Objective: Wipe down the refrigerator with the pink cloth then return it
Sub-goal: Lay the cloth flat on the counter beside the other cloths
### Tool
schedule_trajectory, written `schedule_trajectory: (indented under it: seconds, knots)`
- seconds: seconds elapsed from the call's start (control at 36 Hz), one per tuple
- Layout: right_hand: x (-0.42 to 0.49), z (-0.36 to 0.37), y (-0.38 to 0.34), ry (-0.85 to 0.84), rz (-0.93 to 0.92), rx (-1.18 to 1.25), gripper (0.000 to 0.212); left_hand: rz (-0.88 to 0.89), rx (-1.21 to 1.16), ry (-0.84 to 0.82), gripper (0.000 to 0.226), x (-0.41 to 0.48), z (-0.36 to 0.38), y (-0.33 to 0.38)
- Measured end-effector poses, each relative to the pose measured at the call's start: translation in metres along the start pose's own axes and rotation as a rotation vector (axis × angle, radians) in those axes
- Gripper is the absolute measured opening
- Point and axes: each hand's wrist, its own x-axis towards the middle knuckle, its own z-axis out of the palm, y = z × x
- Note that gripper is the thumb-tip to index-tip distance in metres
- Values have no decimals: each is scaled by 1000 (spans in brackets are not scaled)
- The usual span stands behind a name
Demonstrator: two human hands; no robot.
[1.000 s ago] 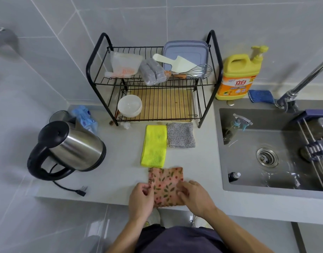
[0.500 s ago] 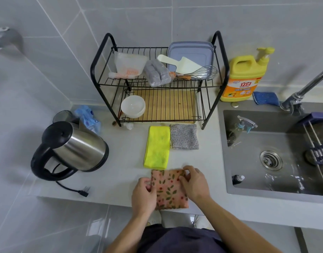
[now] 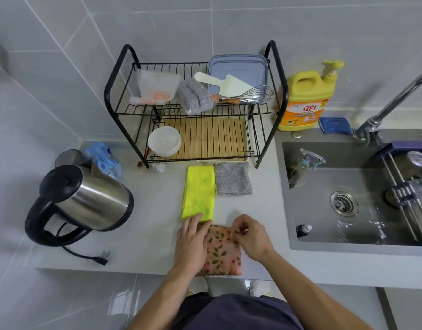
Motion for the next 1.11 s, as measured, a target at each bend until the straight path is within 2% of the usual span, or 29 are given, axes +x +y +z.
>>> schedule_trajectory:
  seconds: [0.11,0.19,0.31,0.39,0.44,0.53,0.61,0.72,0.78,0.83,0.89,0.97,1.03,1.11]
  knots:
    - [-5,-15,2,-83,-36,-72,43,85,-23,-26,26,7,-5,6]
    - [-5,-23,8,-84,-67,-231,36,112,-71,-87,15,11,-8,11]
    - [-7,-32,13,-55,-78,-345,19,70,-118,-187,16,14,-25,29]
    - [-8,-39,10,-5,-106,-383,14,-16,-159,-218,29,19,-34,34]
    - [-8,-44,3,74,-137,-363,16,-57,-214,-164,37,25,-40,36]
    - [-9,-49,-10,322,-242,-285,18,-77,-280,1,30,39,-53,47]
    - [-14,-51,-22,548,-391,-219,15,-14,-324,177,27,47,-66,63]
    - [-17,-52,-21,670,-520,-203,17,94,-321,338,29,47,-67,73]
    - [-18,-49,-11,640,-528,-233,18,105,-275,343,30,42,-58,72]
    - [-19,-43,4,553,-496,-310,18,102,-227,277,29,33,-43,66]
    - [-19,-36,21,360,-371,-413,22,85,-171,125,25,23,-23,55]
    - [-26,-27,39,61,-160,-562,41,44,-112,-83,30,5,1,42]
    - [-32,-24,44,42,-115,-528,50,46,-99,-96,38,-5,8,39]
    - [-33,-21,46,95,-141,-500,49,42,-81,-63,42,-8,9,41]
